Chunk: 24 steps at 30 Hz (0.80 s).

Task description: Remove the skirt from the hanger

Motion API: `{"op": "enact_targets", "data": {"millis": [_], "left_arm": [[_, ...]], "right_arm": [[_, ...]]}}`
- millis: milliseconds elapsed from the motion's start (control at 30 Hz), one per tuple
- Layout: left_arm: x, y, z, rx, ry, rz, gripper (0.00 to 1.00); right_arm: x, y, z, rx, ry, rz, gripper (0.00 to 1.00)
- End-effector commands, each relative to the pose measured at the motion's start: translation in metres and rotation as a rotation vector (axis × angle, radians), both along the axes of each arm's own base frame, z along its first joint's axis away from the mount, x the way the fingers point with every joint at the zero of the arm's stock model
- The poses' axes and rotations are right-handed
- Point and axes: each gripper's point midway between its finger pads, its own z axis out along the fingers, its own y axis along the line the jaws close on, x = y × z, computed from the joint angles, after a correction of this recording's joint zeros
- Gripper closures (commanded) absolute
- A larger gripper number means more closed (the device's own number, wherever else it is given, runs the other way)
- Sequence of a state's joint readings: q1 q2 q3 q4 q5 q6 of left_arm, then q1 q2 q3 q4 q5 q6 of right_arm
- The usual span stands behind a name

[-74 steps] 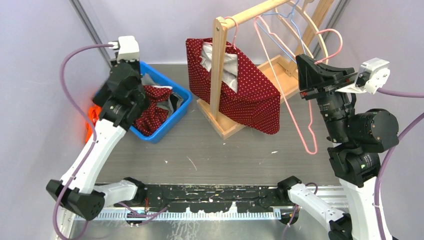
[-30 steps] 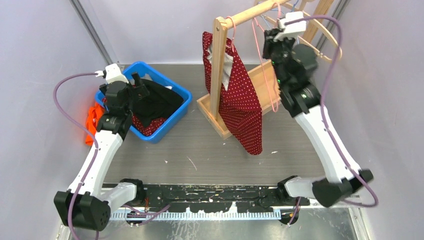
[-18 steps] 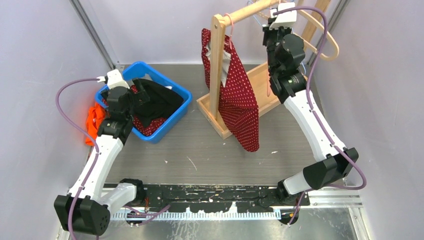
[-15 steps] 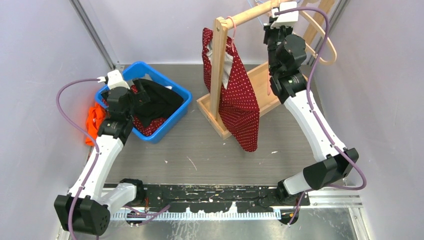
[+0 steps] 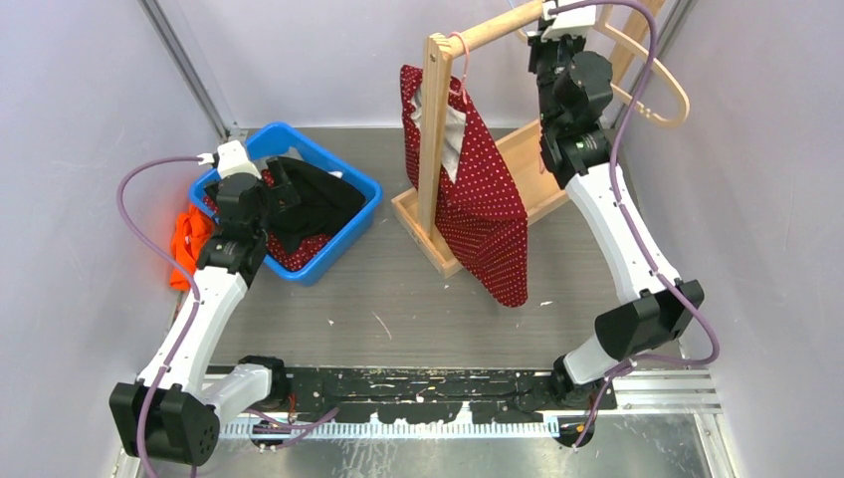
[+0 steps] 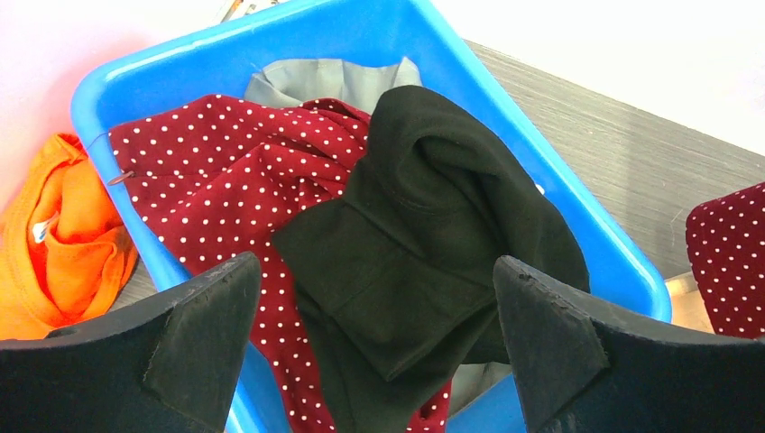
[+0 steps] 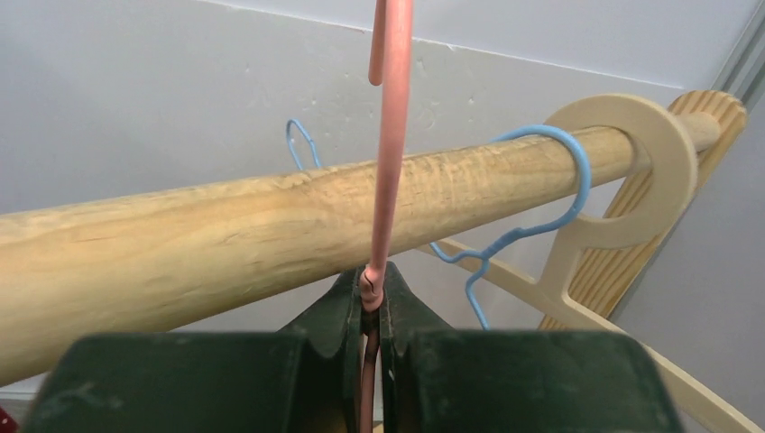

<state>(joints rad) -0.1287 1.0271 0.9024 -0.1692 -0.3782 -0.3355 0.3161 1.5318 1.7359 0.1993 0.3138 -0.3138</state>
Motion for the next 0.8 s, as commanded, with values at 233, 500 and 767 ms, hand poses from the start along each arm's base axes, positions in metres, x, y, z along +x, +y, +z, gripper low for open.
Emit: {"op": "enact_targets", "data": {"millis": [233, 500, 767], "left_arm": [[0.005, 0.001, 0.010, 0.005, -0.047, 0.008, 0.01], [0.010, -0.001, 0.005, 0.007, -0.032, -0.002, 0.00], [0.013, -0.006, 0.003, -0.005, -0.027, -0.026, 0.01]], "right_arm": [[0.022, -0.004, -0.034, -0.017, 0.159, 0.112, 0.93], [0.014, -0.007, -0.083, 0.019, 0.332, 0.246, 0.90], [0.016, -0.016, -0.146, 0.077, 0.465, 0.290, 0.83]]}}
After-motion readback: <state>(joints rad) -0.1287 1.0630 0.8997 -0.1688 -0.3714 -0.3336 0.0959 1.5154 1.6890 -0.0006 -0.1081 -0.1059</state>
